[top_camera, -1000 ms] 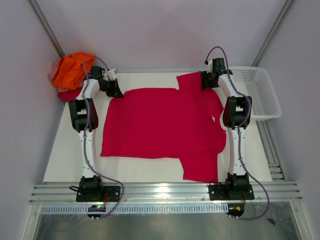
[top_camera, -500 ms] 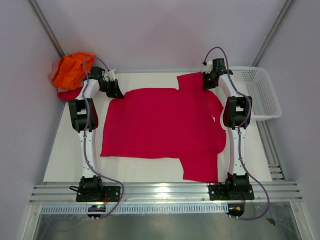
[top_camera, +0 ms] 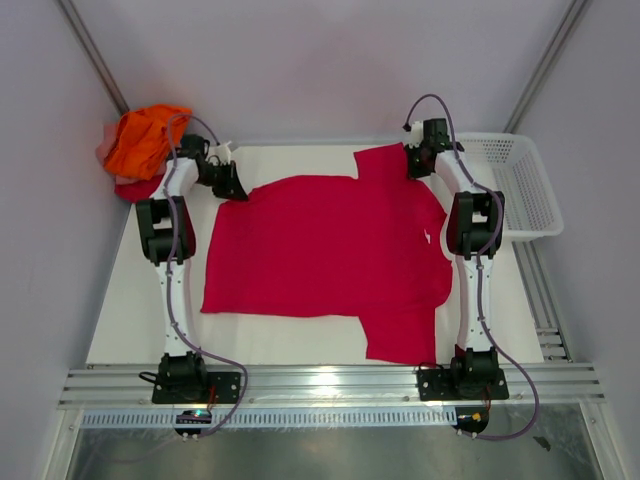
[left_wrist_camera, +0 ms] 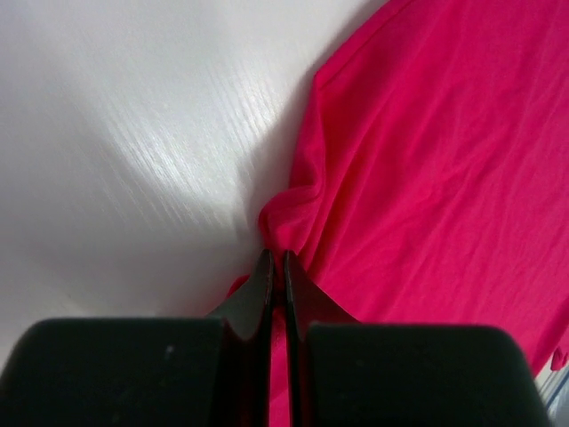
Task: Fold and stack the t-shirts
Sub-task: Grap the side of the flattened tshirt furthest away from the robot with both arms
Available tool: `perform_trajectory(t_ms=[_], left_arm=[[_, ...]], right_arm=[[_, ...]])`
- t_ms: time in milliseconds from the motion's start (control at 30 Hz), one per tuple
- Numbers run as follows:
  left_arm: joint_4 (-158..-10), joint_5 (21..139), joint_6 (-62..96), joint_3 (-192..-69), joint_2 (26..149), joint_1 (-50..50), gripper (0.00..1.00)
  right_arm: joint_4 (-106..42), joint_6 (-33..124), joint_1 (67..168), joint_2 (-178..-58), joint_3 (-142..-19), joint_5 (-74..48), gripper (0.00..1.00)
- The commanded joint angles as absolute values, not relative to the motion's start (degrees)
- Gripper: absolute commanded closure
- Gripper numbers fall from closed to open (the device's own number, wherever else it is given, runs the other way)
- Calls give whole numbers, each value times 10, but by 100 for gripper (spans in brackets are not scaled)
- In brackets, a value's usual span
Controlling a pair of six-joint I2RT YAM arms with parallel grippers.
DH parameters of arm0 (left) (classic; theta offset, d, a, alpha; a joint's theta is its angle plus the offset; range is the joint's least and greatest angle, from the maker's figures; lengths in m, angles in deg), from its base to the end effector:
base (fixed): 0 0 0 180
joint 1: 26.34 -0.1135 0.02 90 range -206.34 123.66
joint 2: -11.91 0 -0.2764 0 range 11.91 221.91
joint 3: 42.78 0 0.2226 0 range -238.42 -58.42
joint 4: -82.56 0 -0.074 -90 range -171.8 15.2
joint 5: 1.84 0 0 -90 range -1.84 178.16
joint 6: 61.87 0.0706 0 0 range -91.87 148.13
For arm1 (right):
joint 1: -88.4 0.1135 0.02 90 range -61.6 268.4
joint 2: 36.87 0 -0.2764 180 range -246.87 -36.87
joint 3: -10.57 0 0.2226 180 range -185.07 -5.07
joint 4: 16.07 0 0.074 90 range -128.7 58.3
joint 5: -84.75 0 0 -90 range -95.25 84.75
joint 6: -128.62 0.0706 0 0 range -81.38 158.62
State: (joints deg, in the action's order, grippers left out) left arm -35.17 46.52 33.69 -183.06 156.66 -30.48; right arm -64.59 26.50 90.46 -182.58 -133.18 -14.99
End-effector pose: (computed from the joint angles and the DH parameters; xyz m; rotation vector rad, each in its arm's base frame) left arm 0.5197 -0.0094 0.1392 0.2299 2.5332 -0.9167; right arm 0.5614 0.0321 0.1508 -0.3749 2.4098 0.1301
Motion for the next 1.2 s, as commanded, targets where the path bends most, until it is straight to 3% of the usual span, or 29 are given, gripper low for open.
perform_trajectory(t_ms=[0,500,1167], left_arm=[[-285,439,372,-1850,1508,-305,100],[-138,414,444,-1858,1449,-305,100],[9,417,544,-1888,1455,-305,100]], right_arm=[[-623,244,903,-1772,-1316,-121,97],[-628,218,903,-1645,-1195,-191,97],[-935,81,905,-1599,-1206,-308,97]])
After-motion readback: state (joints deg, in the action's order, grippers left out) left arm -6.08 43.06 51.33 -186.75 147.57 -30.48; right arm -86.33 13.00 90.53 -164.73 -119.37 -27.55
